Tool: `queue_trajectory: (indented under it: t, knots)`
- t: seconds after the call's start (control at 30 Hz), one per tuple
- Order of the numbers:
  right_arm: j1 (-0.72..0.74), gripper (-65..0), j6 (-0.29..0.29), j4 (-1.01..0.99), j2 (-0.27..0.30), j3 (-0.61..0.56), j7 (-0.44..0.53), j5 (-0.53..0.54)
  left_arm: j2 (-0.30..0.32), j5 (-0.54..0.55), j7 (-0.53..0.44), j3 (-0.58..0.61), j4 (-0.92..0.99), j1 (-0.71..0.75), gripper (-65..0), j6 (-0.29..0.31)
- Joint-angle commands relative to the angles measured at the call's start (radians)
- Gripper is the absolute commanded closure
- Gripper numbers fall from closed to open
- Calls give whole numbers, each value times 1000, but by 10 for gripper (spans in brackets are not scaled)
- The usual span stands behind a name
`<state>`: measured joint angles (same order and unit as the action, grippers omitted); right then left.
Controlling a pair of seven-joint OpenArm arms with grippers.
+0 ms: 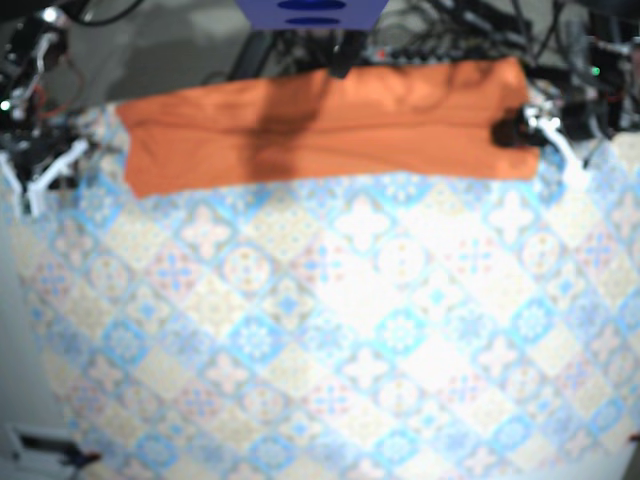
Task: Fold the T-shirt properly
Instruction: 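Move the left gripper inward and grasp the shirt's folded end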
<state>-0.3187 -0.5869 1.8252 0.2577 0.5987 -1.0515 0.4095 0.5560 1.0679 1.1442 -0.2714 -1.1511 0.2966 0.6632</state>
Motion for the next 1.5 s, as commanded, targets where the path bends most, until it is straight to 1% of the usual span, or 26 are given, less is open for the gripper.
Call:
queue_trajectory:
  t: [0.0, 0.13, 0.17, 0.23, 0.3, 0.43, 0.5, 0.57, 0.6, 0.63, 0.7, 0.9, 0.97, 1.07, 1.17, 1.2, 1.33, 1.47]
  knots:
    - [5, -197, 0, 15, 18, 7, 15, 10, -21, -50, 98, 33, 7, 22, -543, -7]
    - [5, -197, 0, 15, 18, 7, 15, 10, -21, -50, 96, 45, 7, 22, -542, -7]
    - [5, -197, 0, 15, 18, 7, 15, 10, -21, -50, 96, 45, 7, 22, -532, -7]
    - [5, -197, 0, 15, 18, 7, 15, 10, -21, -50, 96, 45, 7, 22, -485, -7]
    - [5, -197, 0, 15, 18, 7, 15, 10, -21, -50, 96, 45, 7, 20, -413, -7]
    - [5, -197, 0, 15, 18, 7, 15, 10, -21, -50, 96, 44, 7, 20, -229, -7]
    - [5, -197, 0, 15, 16, 7, 15, 10, -21, -50, 96, 44, 6, 20, -153, -7]
    - [5, -197, 0, 15, 16, 7, 15, 10, -21, -50, 99, 44, 3, 20, -64, -7]
    - [5, -197, 0, 15, 16, 7, 15, 10, -21, -50, 99, 44, 1, 19, -24, -7]
    - [5, -197, 0, 15, 16, 7, 15, 10, -21, -50, 101, 47, 0, 17, 0, -7]
    - [5, -197, 0, 15, 16, 7, 15, 10, -21, -48, 96, 73, -13, 14, 0, -6]
    - [5, -197, 0, 15, 15, 5, 15, 15, -21, -50, 98, 174, -218, 16, 0, -6]
    - [5, -197, 0, 17, -1, 7, 15, 12, -21, -50, 98, 222, -272, 8, 0, -6]
    - [5, -197, 0, 18, -5, 7, 15, 13, -21, -50, 101, 323, -326, -46, 0, -6]
    - [3, -197, 0, 20, -10, 4, 15, 15, -21, -48, 101, 390, -344, -92, 0, -6]
    - [3, -197, 0, 20, -19, 4, 15, 15, -21, -48, 101, 416, -344, -116, 0, -6]
    - [3, -197, 0, 21, -25, 4, 15, 15, -21, -48, 101, 482, -346, -196, 0, -6]
    - [-9, -197, 0, 23, -25, 4, 15, 15, -40, -48, 101, 548, -346, -270, 0, -6]
